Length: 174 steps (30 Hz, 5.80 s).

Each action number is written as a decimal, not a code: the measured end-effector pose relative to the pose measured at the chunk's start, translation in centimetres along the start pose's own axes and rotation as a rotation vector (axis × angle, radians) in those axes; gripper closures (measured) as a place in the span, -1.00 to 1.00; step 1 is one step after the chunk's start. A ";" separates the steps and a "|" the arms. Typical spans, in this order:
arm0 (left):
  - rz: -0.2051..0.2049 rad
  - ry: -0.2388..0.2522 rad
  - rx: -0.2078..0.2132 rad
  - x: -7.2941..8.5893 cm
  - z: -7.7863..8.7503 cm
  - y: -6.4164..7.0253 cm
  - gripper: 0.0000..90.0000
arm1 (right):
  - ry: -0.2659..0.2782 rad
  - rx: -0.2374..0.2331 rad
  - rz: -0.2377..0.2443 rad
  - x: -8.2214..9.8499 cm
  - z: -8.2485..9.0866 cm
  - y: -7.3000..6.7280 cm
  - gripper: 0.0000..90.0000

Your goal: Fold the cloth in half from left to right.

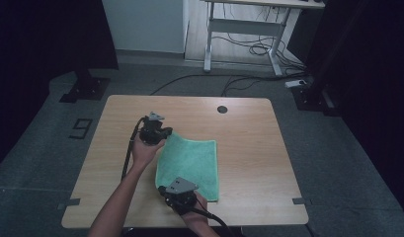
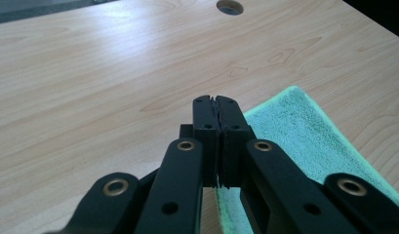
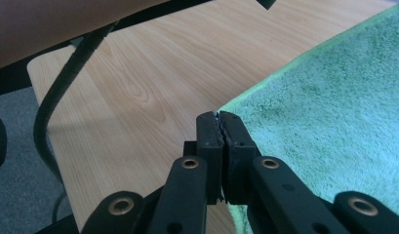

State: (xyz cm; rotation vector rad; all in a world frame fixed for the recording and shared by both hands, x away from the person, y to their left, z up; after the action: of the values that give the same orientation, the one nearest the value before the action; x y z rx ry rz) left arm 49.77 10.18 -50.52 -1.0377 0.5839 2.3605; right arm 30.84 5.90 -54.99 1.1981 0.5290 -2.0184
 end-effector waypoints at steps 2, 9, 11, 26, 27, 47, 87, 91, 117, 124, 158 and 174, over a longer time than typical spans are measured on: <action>0.000 0.004 -0.005 -0.1 0.4 -0.2 0.97 | 0.004 -0.006 -0.007 -0.3 -0.2 -0.1 0.94; 0.019 0.025 -0.035 -1.1 2.5 -1.5 0.96 | 0.061 -0.019 0.008 -2.9 0.1 -0.9 0.94; 0.016 0.019 -0.033 -1.0 2.2 -1.3 0.96 | 0.069 -0.017 0.009 -3.0 0.4 -1.1 0.94; 0.019 -0.041 -0.062 1.3 0.1 -1.4 0.79 | 0.007 -0.005 -0.036 0.6 0.2 0.5 0.94; 0.034 -0.053 -0.063 1.9 0.3 -1.9 0.72 | -0.002 -0.006 -0.031 0.9 0.0 0.4 0.94; 0.107 -0.196 -0.171 10.0 -0.7 -7.1 0.18 | -0.016 0.008 -0.041 1.9 -0.2 0.7 0.94; 0.008 -0.068 0.004 2.0 -1.3 -0.4 0.94 | 0.040 -0.013 -0.046 0.9 0.7 0.3 0.94; 0.000 -0.075 0.016 1.4 -2.2 0.5 0.94 | 0.048 -0.001 -0.048 0.9 1.0 0.7 0.94; -0.002 -0.115 0.022 0.0 -6.4 2.5 0.92 | 0.075 0.086 -0.124 2.4 3.9 4.6 0.94; -0.022 -0.122 0.032 -1.1 -7.5 3.8 0.92 | 0.069 0.111 -0.158 3.4 4.7 6.0 0.93; -0.052 -0.141 0.056 -0.4 -10.4 5.7 0.34 | -0.036 0.292 -0.225 8.4 7.7 11.3 0.44; -0.082 -0.212 0.096 1.5 -14.4 7.5 0.39 | -0.132 0.253 -0.220 10.8 8.3 11.2 0.88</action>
State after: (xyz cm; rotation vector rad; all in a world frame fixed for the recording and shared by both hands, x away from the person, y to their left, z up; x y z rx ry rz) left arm 52.42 -3.32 -59.23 -0.7432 0.5579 2.3089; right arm 31.12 -10.90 -60.32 1.1834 0.3603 -2.3905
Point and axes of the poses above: each handheld gripper's, and its own axes: z roughly backward along the jaws, x roughly out of its underside, y roughly to its right, the point moved 9 cm from there along -z, roughly forward along the jaws, and after that the axes turned 6 degrees about x, right-handed, at the moved point
